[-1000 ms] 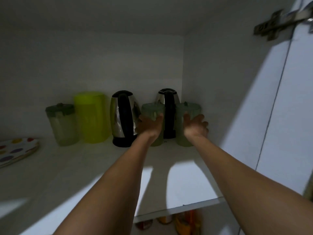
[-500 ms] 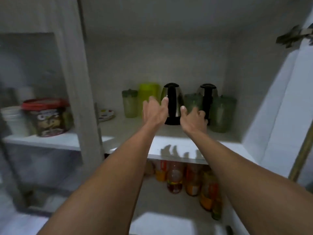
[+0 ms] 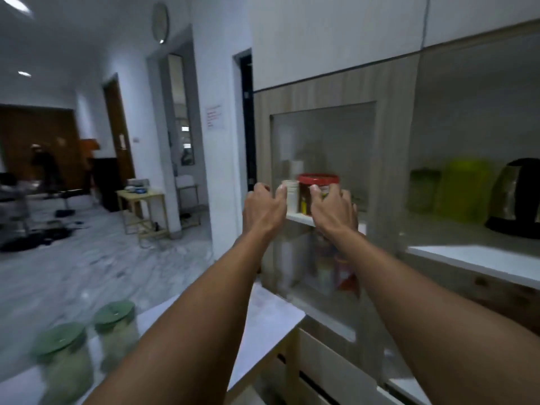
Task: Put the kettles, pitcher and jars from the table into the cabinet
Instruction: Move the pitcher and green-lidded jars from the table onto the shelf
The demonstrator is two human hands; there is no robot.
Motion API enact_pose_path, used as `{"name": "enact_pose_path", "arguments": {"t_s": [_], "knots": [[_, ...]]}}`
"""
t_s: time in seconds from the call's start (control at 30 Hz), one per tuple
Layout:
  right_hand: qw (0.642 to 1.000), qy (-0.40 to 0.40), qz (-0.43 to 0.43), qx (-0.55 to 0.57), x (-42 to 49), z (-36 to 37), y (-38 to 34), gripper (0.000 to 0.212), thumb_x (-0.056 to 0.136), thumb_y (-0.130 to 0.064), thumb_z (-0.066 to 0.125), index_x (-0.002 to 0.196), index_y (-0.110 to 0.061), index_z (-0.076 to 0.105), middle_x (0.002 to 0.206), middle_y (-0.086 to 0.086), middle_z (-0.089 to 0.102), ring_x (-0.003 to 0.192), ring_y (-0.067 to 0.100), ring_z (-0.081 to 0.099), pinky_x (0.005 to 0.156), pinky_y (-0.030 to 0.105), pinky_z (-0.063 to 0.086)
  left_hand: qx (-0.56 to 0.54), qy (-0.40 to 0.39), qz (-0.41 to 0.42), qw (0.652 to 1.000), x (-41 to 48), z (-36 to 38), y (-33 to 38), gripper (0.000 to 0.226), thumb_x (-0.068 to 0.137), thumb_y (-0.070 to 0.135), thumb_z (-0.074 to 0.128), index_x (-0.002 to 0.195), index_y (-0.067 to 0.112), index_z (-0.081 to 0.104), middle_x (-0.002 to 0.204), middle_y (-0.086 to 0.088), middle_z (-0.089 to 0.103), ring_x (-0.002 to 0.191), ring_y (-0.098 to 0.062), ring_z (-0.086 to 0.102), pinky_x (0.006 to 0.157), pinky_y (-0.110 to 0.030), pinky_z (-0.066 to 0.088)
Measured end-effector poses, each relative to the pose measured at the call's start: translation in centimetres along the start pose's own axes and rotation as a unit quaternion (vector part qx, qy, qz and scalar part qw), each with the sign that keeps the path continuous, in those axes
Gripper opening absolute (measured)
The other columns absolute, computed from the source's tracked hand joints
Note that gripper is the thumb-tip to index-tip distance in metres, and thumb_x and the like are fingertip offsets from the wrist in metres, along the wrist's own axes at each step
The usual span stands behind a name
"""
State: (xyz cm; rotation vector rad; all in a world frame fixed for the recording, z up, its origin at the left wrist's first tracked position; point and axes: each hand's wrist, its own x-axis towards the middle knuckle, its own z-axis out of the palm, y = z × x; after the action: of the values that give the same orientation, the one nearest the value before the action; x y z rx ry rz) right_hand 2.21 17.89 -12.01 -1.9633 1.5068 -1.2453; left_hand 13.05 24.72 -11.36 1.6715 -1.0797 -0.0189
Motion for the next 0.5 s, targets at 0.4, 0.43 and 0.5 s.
{"name": "enact_pose_path", "arguments": {"t_s": [0.4,0.43,0.5], "knots": [[0.957,-0.264,-0.116,0.037,-20.7,23.5,-20.8,0.063,0.099,-0.054,0.035,0.144,-0.011,0.037,0.151,0.015,0.035,0.133,0.041,0.039,0.106,0.050,0.035,0.139,0.165,-0.225,0.950,-3.6,-32.5,-24.1,0.050,0.099,0.049,0.043,0.126,0.008,0.052,0.130,-0.016,0.057,0.115,-0.036,0.054,0.083,-0.037,0.039],[0.951,-0.282,-0.121,0.033,-21.7,25.1,-21.7,0.063,0.099,-0.054,0.035,0.145,-0.011,0.036,0.152,0.015,0.034,0.133,0.041,0.039,0.106,0.050,0.034,0.138,0.174,-0.241,0.945,-4.1,-33.7,-25.7,0.051,0.099,0.049,0.044,0.128,0.007,0.051,0.132,-0.016,0.056,0.116,-0.037,0.054,0.084,-0.038,0.040],[0.939,-0.317,-0.131,0.028,-23.7,28.4,-22.7,0.065,0.098,-0.054,0.036,0.146,-0.011,0.034,0.154,0.013,0.032,0.135,0.040,0.037,0.107,0.050,0.034,0.137,0.184,-0.272,0.935,-5.0,-35.2,-28.6,0.053,0.099,0.048,0.044,0.133,0.008,0.048,0.136,-0.016,0.053,0.120,-0.036,0.052,0.090,-0.039,0.041]]}}
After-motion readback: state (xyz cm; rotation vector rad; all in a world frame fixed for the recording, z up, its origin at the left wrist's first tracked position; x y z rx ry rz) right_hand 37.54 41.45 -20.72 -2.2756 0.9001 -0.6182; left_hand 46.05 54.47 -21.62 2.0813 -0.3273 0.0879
